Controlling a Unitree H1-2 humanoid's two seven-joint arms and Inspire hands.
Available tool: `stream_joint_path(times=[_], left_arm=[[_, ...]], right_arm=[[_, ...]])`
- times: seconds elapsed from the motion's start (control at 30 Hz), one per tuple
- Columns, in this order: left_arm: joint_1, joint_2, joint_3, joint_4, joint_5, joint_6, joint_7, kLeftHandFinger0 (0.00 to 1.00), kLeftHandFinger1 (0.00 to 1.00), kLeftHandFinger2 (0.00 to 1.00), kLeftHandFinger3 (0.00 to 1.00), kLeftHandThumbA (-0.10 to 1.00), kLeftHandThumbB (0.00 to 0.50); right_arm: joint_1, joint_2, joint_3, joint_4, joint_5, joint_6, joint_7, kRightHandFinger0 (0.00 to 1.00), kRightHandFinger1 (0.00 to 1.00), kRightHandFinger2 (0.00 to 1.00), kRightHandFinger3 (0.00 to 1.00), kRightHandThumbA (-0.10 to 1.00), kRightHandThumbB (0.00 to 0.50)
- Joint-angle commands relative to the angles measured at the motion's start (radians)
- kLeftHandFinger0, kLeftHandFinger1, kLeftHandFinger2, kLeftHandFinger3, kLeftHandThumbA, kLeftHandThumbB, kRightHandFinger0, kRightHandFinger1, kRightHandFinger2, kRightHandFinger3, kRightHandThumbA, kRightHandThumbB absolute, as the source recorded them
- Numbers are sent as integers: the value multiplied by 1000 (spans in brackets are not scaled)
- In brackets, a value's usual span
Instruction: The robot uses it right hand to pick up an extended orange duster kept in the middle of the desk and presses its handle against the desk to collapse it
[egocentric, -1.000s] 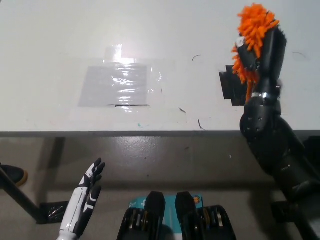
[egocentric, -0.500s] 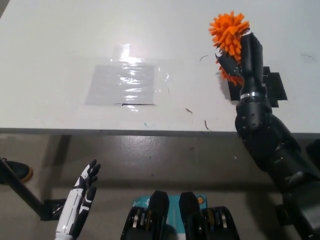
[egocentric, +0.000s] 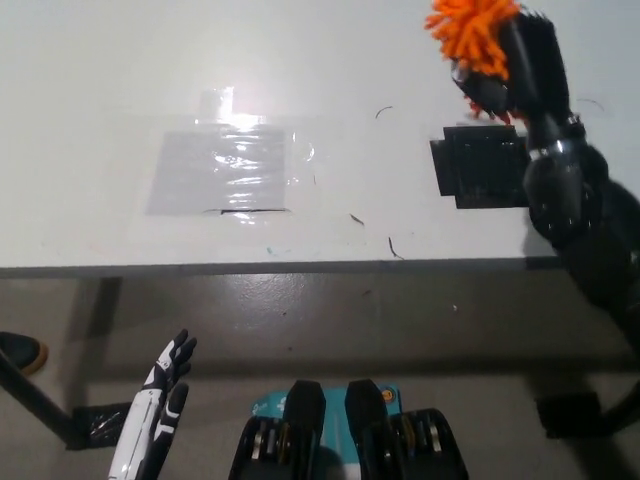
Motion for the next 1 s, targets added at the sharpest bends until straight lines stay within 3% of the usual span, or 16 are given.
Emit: stream_joint_path(times=[0.0,0.07,0.13,0.23,0.3,0.4,0.43,0.47,0.5,0.6,0.63,0.67,0.83,0.97], left_arm=[[19,1,3,-32,-11,-52,15,1000,1000,1000,1000,1000,15],[16,4,4,-30,-11,-51,13,1000,1000,1000,1000,1000,21],[16,5,4,-30,-6,-50,14,1000,1000,1000,1000,1000,13],[7,6,6,-29,5,-47,18,1000,1000,1000,1000,1000,0],[9,1,4,-32,7,-47,18,1000,1000,1000,1000,1000,0],[9,-1,3,-31,7,-49,18,1000,1000,1000,1000,1000,0],[6,3,2,-31,10,-51,16,1000,1000,1000,1000,1000,0],[-1,4,3,-30,9,-50,17,1000,1000,1000,1000,1000,0],[-4,4,7,-32,16,-43,21,1000,1000,1000,1000,1000,7],[-4,3,8,-37,24,-35,25,1000,1000,1000,1000,1000,0],[-7,5,9,-39,17,-33,22,1000,1000,1000,1000,1000,1],[-8,6,9,-42,19,-31,21,1000,1000,1000,1000,1000,0],[-13,5,10,-38,21,-37,24,1000,1000,1000,1000,1000,0],[-8,3,7,-36,3,-38,16,1000,1000,1000,1000,1000,11]], right_arm=[[-111,-8,65,24,-89,2,-32,0,299,732,624,-100,184],[-144,-5,132,97,-131,2,-55,0,222,664,608,-100,235],[-166,1,194,164,-196,2,-87,0,253,656,558,-100,206],[-195,14,258,244,-233,2,-97,0,184,556,460,-100,250],[-201,26,293,306,-263,14,-51,0,170,552,487,-100,234],[-207,32,304,332,-260,20,-26,0,130,500,416,-100,230],[-214,61,210,377,-120,109,274,256,417,664,555,54,238],[-243,66,188,398,-81,184,481,929,1000,1000,1000,416,292],[-266,67,194,413,-88,229,587,1000,1000,1000,1000,573,385],[-273,67,195,418,-90,249,628,1000,1000,1000,1000,617,388],[-289,62,199,435,-97,285,692,1000,1000,1000,1000,662,489],[-302,56,202,443,-101,321,746,1000,1000,1000,1000,762,500],[-316,49,205,440,-111,363,799,1000,1000,1000,1000,795,500],[-331,-12,137,338,-25,385,953,1000,1000,1000,1000,811,500]])
